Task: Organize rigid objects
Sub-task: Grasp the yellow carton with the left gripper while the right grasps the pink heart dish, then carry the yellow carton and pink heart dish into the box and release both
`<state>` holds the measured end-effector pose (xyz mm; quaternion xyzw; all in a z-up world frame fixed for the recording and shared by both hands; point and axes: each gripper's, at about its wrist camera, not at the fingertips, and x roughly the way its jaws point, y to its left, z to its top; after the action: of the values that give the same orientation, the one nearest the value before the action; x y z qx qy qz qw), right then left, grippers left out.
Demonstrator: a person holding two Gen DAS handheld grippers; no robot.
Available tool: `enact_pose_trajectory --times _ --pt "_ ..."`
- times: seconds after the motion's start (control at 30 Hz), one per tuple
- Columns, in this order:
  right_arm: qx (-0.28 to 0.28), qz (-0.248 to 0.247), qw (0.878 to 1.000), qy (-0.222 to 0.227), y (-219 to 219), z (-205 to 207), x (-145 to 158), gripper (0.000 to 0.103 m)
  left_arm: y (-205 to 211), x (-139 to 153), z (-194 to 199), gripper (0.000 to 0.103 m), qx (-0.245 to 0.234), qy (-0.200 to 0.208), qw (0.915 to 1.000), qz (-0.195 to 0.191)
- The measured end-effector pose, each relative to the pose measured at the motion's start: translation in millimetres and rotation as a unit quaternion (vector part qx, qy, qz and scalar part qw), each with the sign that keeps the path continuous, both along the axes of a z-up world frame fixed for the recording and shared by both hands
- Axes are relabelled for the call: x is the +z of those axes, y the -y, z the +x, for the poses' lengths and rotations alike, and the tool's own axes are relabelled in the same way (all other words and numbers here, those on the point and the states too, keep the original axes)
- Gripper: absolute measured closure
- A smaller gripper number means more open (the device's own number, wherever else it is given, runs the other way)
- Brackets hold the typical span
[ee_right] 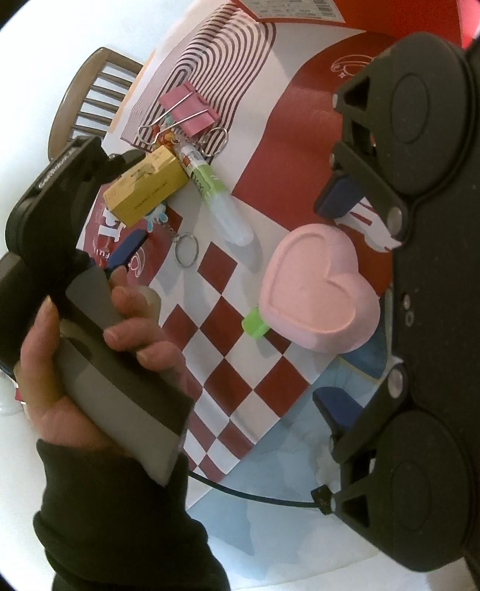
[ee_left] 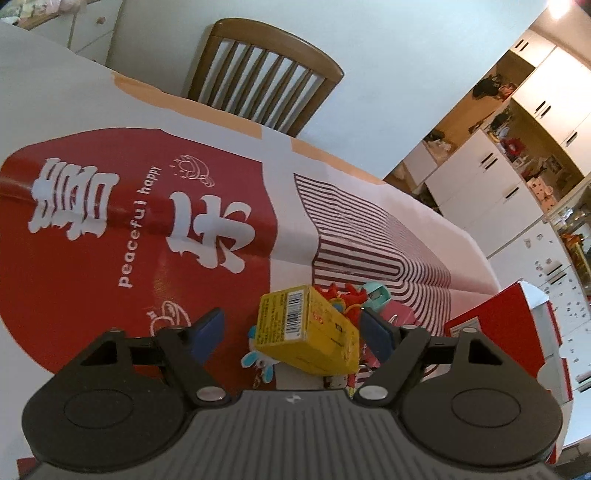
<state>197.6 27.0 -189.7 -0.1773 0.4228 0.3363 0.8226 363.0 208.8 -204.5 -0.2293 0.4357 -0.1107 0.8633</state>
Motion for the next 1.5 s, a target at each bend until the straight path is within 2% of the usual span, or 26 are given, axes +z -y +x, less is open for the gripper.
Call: enact_pose_trajectory --times 0.03,0.07,0.17,0.37,0.5,0.63,0.73,0.97,1.07,1.2,1.5 --pt "0.001 0.0 1.0 0.002 -0.3 0.3 -0.2 0.006 -0.5 -0.4 1.8 0.042 -0.002 -0.003 1.0 -0.005" --pt "0.002 -0.001 1.0 0.004 -0.7 0.1 -0.2 0.006 -0.9 -0.9 2.3 0.044 -0.003 -0.002 1.0 -0.009" --pt "0.007 -0.004 1.0 0.01 -1.2 -0.8 0.1 0.007 0.0 -0.7 1.5 0.045 -0.003 0.004 1.0 -0.005" --pt "0.007 -0.005 1.0 0.02 0.9 -4.7 3.9 0.018 0.2 0.8 -3.2 0.049 0.0 0.01 0.9999 -0.002" --pt "0.013 -0.004 1.0 0.026 0.2 -10.2 7.2 0.03 4.2 8.5 -9.6 0.052 0.007 0.014 0.9997 0.016" --pt "0.0 -0.012 1.0 0.029 1.5 -13.8 6.9 0.03 8.5 17.0 -16.5 0.06 0.007 0.024 0.9992 0.033" --pt "-0.017 -0.009 0.999 0.027 6.8 -14.1 8.3 0.03 7.1 24.2 -23.6 0.069 0.008 0.034 0.999 0.027" --pt "-0.059 0.011 0.998 0.021 26.6 -19.0 22.1 0.03 20.6 40.8 -44.3 0.075 0.007 0.052 0.9963 0.068" --pt "-0.079 0.021 0.996 0.025 40.5 -22.9 35.2 0.03 31.5 49.6 -56.1 0.075 -0.002 0.064 0.9931 0.099" --pt "-0.107 0.031 0.993 0.028 59.8 -27.6 53.1 0.03 39.4 57.5 -70.1 0.075 -0.008 0.066 0.9909 0.117" --pt "-0.16 0.054 0.984 0.056 113.2 -38.3 104.6 0.03 43.3 97.0 -102.8 0.075 -0.009 0.069 0.9928 0.097"
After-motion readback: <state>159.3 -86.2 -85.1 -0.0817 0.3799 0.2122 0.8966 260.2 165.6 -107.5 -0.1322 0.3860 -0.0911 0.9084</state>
